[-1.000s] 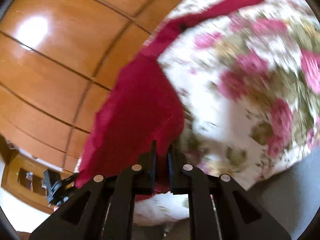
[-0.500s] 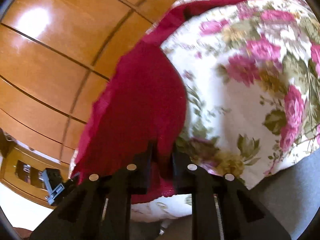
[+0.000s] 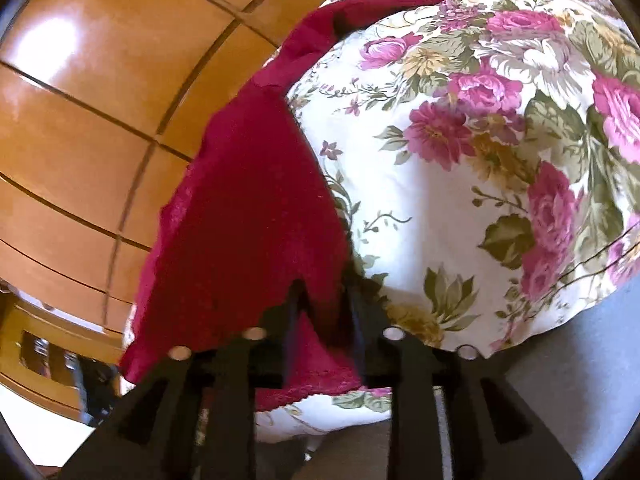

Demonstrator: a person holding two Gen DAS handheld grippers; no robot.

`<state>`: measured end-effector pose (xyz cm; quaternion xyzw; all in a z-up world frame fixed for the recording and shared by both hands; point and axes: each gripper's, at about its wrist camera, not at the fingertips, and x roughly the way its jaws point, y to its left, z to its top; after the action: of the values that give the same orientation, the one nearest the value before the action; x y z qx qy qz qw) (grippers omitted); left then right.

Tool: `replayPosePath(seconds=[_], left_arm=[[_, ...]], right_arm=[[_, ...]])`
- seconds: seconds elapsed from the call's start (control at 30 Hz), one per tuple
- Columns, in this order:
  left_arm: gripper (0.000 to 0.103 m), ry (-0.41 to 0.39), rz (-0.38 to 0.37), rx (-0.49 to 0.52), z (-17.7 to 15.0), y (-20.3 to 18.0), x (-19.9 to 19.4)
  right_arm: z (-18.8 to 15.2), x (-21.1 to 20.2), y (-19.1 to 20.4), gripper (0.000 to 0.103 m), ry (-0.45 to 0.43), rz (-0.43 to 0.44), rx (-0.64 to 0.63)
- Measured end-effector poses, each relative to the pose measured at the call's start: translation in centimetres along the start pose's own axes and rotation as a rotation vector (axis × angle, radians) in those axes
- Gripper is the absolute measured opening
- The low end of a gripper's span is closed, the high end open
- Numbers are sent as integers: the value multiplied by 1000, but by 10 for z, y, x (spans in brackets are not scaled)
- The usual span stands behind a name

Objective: Fold small clothes

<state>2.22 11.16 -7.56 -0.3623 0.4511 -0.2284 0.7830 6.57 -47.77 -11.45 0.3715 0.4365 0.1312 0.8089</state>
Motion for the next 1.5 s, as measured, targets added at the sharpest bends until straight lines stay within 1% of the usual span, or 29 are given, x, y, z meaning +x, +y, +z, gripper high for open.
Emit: replayPosePath(seconds=[0.07,0.13,0.17,0.2,0.23,0.27,0.3,0.33,0.4,0.47,0.53,0.57,0.63,0.67,0.73,0.77,0.8,0.87,0.9,1.0,1.03,1.07,1.17,1.23,1.3,1.33,1.37,1.4,1.5], left_arm=[[93,-7,26,53,-6,-5,6],[93,19,71,174,-13,-18,9],[69,63,88,248,-18,-28,14],[48,104,82,280,-20,-34,18],[20,149,80,292,-21,-37,22],[10,160,96,295,-20,-40,21],[9,148,89,291,-19,-44,15],[2,137,49,277,-17,-47,7],[2,125,-86,229,-12,-56,-14],[2,109,-158,250,-9,-66,-35],[2,127,-125,267,-12,-66,-37],[2,162,-80,270,-15,-60,-32],[2,265,6,226,-25,-39,-14],[2,289,52,223,-33,-32,-8],[3,332,156,249,-44,-23,6],[9,347,192,280,-49,-21,8],[14,344,187,290,-47,-22,7],[43,296,141,289,-42,-26,-3],[48,250,125,282,-37,-27,-12],[66,107,123,241,-16,-26,-23],[75,71,142,210,-9,-23,-20],[76,60,136,178,-5,-20,-15],[76,93,46,40,-2,-5,9],[76,96,3,-6,-4,0,16],[49,89,-13,15,-8,-3,17],[22,107,-17,21,-9,-6,20],[12,137,-17,17,-9,-7,22],[9,145,-30,7,-9,-8,22],[6,129,-199,-96,-9,-16,-6]], right_arm=[[0,2,7,45,1,-5,-30],[-3,6,13,44,9,-20,-55],[-3,7,15,31,13,-20,-60],[-2,7,16,14,22,-5,-62],[-1,5,17,14,21,13,-58],[0,1,19,13,7,36,-52],[3,-5,22,12,-15,80,-43],[6,-13,24,11,-35,127,-33],[12,-26,27,9,-76,181,-26],[14,-32,28,9,-87,170,-40],[14,-27,22,9,-69,87,-55],[12,-18,16,9,-32,34,-46],[7,-6,4,16,12,-82,-26],[3,1,1,24,32,-150,-26],[0,2,3,26,19,-179,-46],[2,-2,8,32,-1,-219,-61],[2,-8,15,46,-41,-273,-93],[1,-23,31,60,-152,-387,-178],[0,-29,40,61,-196,-406,-228],[-4,-31,62,69,-243,-350,-289],[-5,-28,66,71,-230,-326,-303],[-9,-21,72,71,-209,-315,-320],[-27,4,82,71,-132,-318,-392],[-37,16,82,73,-108,-323,-419],[-42,31,84,78,-90,-376,-479],[-45,36,85,79,-83,-419,-515],[-48,40,83,79,-76,-448,-541],[-51,42,84,79,-76,-453,-551],[-51,39,81,79,-75,-446,-525]])
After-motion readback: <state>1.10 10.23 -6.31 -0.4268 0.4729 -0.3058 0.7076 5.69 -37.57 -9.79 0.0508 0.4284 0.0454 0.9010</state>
